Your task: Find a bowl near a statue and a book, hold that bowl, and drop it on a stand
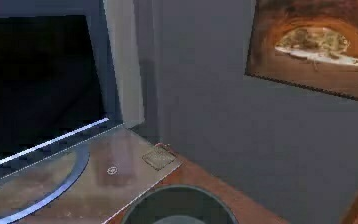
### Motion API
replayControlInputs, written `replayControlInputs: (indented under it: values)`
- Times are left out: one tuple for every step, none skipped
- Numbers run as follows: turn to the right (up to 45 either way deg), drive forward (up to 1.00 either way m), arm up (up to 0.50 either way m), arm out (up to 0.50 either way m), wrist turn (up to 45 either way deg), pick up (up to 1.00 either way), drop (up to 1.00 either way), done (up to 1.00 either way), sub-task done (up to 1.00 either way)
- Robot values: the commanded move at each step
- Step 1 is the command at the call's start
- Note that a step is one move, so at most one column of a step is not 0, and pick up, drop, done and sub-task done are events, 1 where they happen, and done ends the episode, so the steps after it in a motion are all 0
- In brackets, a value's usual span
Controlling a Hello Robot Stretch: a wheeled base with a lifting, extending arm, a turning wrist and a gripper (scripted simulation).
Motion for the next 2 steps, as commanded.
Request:
replayControlInputs:
  values:
    - [-45.0,0.0,0.0,0.0,0.0,0.0,0.0,0.0,0.0]
    - [-45.0,0.0,0.0,0.0,0.0,0.0,0.0,0.0,0.0]
